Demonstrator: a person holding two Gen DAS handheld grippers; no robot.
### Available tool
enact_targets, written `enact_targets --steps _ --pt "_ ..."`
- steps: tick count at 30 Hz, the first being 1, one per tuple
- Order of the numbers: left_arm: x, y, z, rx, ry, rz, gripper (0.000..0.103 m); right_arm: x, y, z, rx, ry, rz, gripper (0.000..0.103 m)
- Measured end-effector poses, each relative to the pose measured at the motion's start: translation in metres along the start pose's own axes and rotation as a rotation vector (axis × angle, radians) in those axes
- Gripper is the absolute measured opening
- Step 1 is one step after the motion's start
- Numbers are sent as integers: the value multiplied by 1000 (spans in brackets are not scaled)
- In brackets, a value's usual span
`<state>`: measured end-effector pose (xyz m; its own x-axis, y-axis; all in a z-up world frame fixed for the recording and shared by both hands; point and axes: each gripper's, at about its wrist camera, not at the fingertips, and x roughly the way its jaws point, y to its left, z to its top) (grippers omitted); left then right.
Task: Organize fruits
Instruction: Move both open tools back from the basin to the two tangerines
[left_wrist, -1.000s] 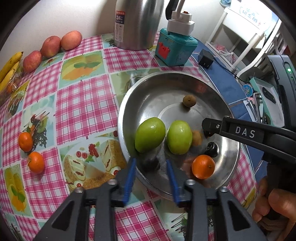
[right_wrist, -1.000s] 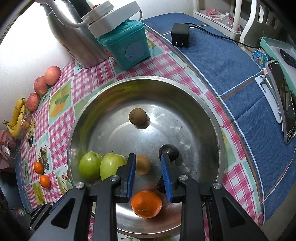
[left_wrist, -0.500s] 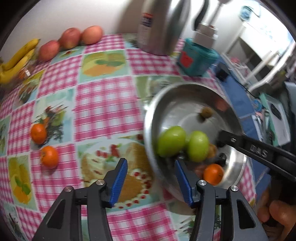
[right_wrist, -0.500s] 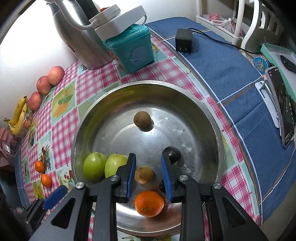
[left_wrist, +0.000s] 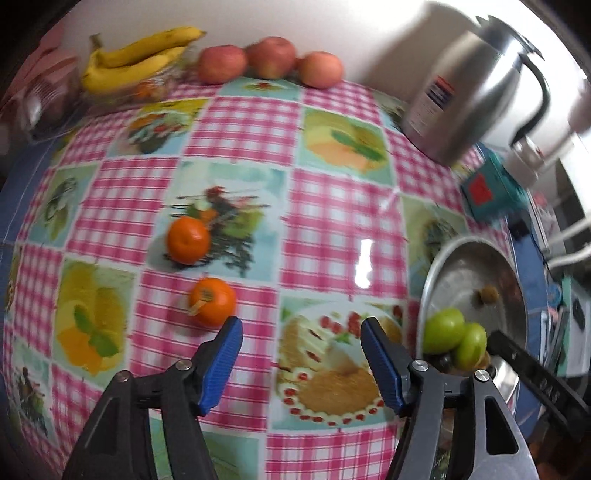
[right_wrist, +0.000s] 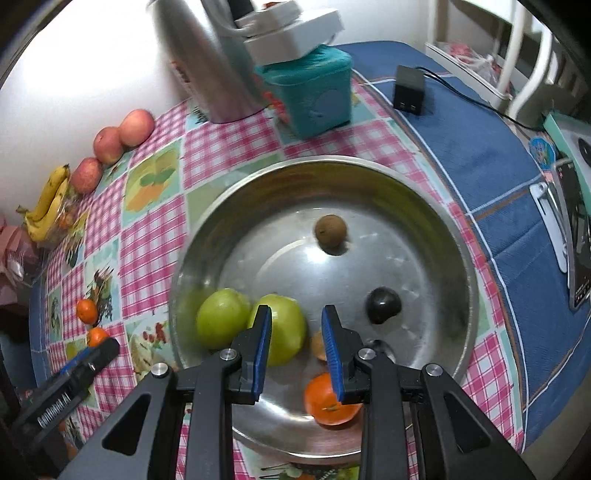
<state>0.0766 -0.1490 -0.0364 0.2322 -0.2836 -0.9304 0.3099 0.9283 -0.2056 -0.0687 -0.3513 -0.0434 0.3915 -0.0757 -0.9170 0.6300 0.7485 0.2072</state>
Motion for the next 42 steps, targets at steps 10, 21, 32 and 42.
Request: enact_targets --steps 10,21,32,42 --pt "-16 35 8 -88 -59 33 74 -10 49 -9 -125 -20 27 28" --pt "-25 57 7 -133 -75 51 76 -14 75 -14 -189 -27 36 28" --pt "-22 53 6 -90 -86 107 103 -6 68 -12 -159 -12 16 63" --pt "-24 51 7 -70 -113 123 103 -3 63 -10 -145 -19 5 76"
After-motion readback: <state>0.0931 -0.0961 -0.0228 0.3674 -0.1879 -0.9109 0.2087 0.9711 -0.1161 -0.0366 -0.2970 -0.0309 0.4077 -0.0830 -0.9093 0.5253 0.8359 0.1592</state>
